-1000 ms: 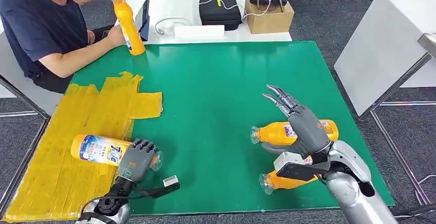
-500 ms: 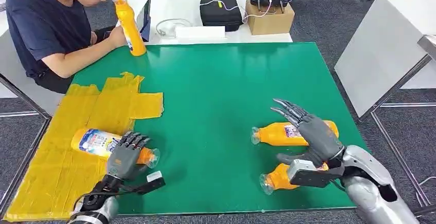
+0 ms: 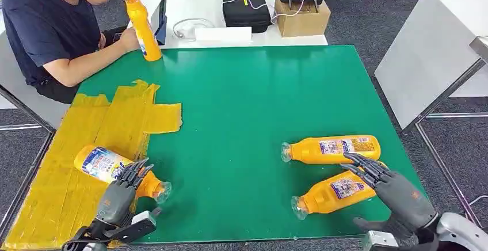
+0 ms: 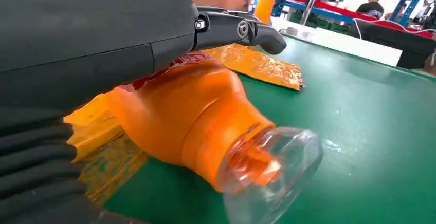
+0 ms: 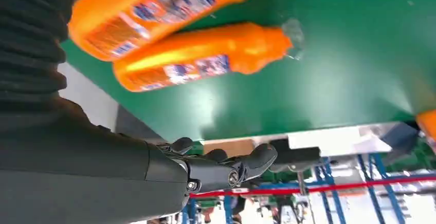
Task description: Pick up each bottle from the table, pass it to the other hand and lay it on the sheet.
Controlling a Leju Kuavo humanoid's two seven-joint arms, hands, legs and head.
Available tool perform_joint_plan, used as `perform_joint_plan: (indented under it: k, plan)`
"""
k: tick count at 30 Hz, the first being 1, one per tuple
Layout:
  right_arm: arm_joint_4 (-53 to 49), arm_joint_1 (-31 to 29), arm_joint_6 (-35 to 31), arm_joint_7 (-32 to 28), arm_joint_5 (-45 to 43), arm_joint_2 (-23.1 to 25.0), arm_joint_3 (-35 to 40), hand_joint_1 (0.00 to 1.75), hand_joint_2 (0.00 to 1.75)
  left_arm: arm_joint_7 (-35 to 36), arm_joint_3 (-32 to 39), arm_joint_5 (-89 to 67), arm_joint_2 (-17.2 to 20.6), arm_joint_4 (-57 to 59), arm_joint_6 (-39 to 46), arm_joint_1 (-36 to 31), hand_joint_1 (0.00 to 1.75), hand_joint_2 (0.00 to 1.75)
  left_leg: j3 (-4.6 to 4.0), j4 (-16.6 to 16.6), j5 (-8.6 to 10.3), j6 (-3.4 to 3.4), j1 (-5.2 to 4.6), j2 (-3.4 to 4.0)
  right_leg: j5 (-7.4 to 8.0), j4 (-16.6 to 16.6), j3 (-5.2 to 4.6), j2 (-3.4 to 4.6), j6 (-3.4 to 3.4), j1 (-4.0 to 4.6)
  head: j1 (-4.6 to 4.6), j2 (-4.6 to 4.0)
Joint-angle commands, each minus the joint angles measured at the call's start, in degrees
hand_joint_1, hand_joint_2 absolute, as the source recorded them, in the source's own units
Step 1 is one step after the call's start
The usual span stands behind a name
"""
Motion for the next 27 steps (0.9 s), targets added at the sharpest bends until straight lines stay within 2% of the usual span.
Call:
perform_joint_plan:
  k: [1, 4, 5, 7, 19, 23, 27]
  plan:
    - [-3.1, 5.9, 1.2, 2.6, -0.2, -1.1, -4.9, 0.00, 1.75, -0.2, -3.6, 29.5, 1.6, -14.2, -11.9, 4.9, 0.00, 0.00, -0.07, 0.1, -0.04, 0.05, 0.00, 0.03, -0.04, 0.0, -0.10, -0.02, -0.05, 0.02, 0.02, 0.00]
    - [4.5, -2.4, 0.0, 3.5, 4.9, 3.2, -2.2, 0.00, 1.75, -0.2, -3.3, 39.3, 1.0, -19.2, -18.7, 5.1, 0.00, 0.00, -0.09, 0.0, -0.01, 0.07, 0.04, 0.13, 0.04, -0.1, -0.19, 0.08, -0.06, 0.06, 0.00, 0.00]
    - [9.8, -7.5, -0.2, 3.9, 7.7, 5.4, -0.2, 0.00, 1.75, -0.2, -2.1, 41.4, 0.2, -20.4, -21.9, 4.7, 0.00, 0.00, -0.09, 0.0, 0.01, 0.04, 0.09, 0.23, 0.09, -0.1, -0.22, 0.19, -0.06, 0.10, 0.02, 0.00]
    - [13.3, -10.9, 0.1, 3.5, 8.7, 6.2, 1.2, 0.00, 1.75, -0.2, -1.7, 41.4, -0.2, -20.3, -22.7, 4.3, 0.00, 0.00, -0.10, -0.1, 0.05, 0.03, 0.14, 0.36, 0.17, -0.2, -0.20, 0.31, -0.06, 0.15, 0.02, 0.00]
    - [13.0, -10.4, 0.0, 3.6, 8.6, 5.9, 0.9, 0.00, 1.75, -0.2, -1.6, 41.6, -0.2, -20.5, -23.0, 4.4, 0.00, 0.00, -0.10, -0.1, 0.06, 0.10, 0.00, 0.33, 0.08, -0.1, -0.22, 0.30, -0.05, 0.03, 0.02, 0.00]
    - [22.6, -17.5, 1.6, 5.8, 11.9, 5.9, 3.0, 0.00, 1.75, -0.2, 0.1, 45.0, -2.2, -22.4, -30.0, 3.4, 0.00, 0.00, -0.25, 0.0, 0.06, 0.11, 0.02, 0.39, 0.12, -0.1, -0.35, 0.36, -0.02, 0.04, 0.02, 0.00]
    - [27.3, -18.8, 3.3, 6.0, 11.7, 3.8, 3.6, 0.00, 1.75, -0.2, -0.9, 43.2, -2.8, -21.9, -30.6, 2.7, 0.00, 0.00, -0.26, 0.0, 0.09, 0.14, -0.01, 0.38, 0.15, -0.1, -0.36, 0.34, -0.01, 0.02, 0.02, 0.00]
